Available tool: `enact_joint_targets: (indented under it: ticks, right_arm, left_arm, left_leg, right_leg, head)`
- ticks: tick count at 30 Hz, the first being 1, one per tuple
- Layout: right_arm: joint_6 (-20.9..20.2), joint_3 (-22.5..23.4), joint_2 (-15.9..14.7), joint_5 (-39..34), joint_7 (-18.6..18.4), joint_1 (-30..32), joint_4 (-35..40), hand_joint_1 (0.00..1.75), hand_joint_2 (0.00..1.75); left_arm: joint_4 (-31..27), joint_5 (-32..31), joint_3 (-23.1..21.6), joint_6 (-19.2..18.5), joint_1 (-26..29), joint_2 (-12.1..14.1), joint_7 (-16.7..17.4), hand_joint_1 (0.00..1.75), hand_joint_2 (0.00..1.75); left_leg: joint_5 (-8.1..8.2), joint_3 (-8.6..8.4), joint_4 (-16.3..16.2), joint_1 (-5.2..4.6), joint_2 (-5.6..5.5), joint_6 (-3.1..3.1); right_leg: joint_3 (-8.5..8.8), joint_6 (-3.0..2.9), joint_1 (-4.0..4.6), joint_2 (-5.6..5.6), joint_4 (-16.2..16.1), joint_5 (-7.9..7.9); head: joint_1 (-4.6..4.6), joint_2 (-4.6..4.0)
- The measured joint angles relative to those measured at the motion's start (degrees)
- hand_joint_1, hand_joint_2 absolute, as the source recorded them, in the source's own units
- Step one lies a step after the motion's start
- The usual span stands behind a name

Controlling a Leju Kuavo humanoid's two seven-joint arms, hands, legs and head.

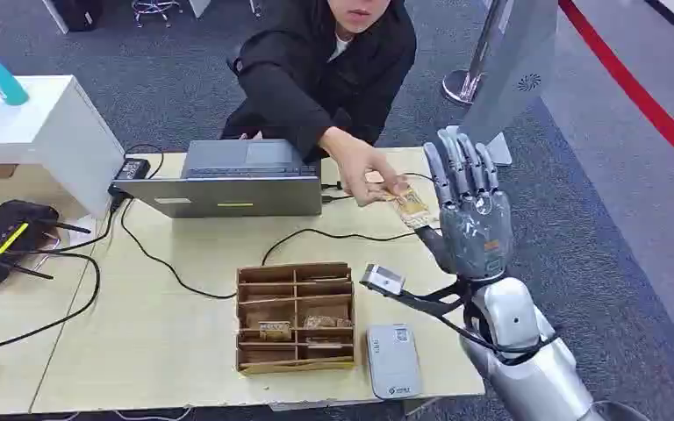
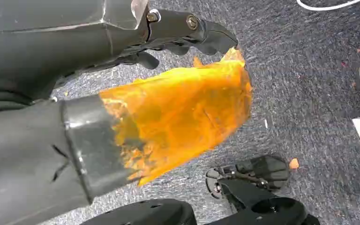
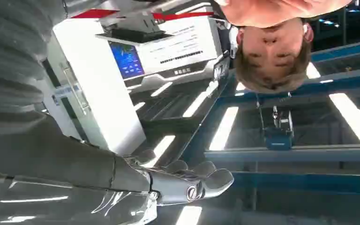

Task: Pass the card to the sensor for recognition and then transmit it.

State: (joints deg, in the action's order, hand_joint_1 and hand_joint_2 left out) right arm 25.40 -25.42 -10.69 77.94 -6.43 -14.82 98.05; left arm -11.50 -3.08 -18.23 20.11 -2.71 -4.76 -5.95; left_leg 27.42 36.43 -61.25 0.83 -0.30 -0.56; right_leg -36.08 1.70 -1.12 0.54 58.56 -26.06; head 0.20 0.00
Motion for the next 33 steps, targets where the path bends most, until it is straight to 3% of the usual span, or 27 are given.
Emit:
enact_joint_targets:
  ticks: [1, 2, 4, 6, 33]
  right_arm:
    - [0.17, 0.15, -0.07, -0.02, 0.0, 0.14, 0.09, 0.89, 1.75]
    - [0.26, 0.2, -0.11, -0.04, 0.0, 0.24, 0.15, 1.43, 1.75]
    - [0.33, 0.24, -0.15, -0.09, 0.0, 0.41, 0.22, 1.68, 1.75]
    - [0.44, 0.33, -0.17, -0.28, 0.0, 0.65, 0.26, 1.75, 1.75]
    - [1.64, 0.72, -0.17, -2.1, 1.88, 1.23, 0.57, 1.75, 1.75]
  left_arm:
    - [0.0, 0.0, 0.0, -0.02, 0.02, 0.0, 0.0, 0.0, 0.0]
    - [0.0, 0.0, 0.02, -0.02, 0.02, 0.0, 0.0, 0.0, 0.0]
    - [0.0, 0.0, 0.02, -0.04, 0.04, 0.0, 0.0, 0.0, 0.0]
    - [0.0, 0.0, 0.04, -0.11, 0.08, 0.02, 0.0, 0.0, 0.0]
    - [0.0, -0.44, 1.11, -0.79, 0.26, 0.31, -0.09, 0.0, 0.0]
  left_leg:
    - [0.0, 0.0, 0.0, 0.0, 0.0, 0.0]
    - [0.0, 0.0, 0.0, 0.0, 0.01, 0.0]
    - [0.0, 0.0, 0.0, 0.0, 0.01, 0.0]
    - [0.0, 0.0, 0.0, 0.0, 0.0, 0.0]
    - [0.0, -0.01, 0.0, -0.01, 0.01, 0.0]
  right_leg:
    - [0.0, 0.0, 0.0, 0.0, 0.0, 0.0]
    - [0.0, 0.0, 0.0, 0.0, 0.0, 0.0]
    - [0.0, 0.0, 0.0, 0.0, 0.0, 0.0]
    - [0.0, 0.0, 0.0, 0.0, 0.0, 0.0]
    - [0.01, 0.0, 0.0, 0.0, 0.0, 0.0]
  head:
    - [-0.02, 0.0]
    - [0.0, 0.0]
    - [0.0, 0.0]
    - [0.0, 0.0]
    - [0.0, 0.0]
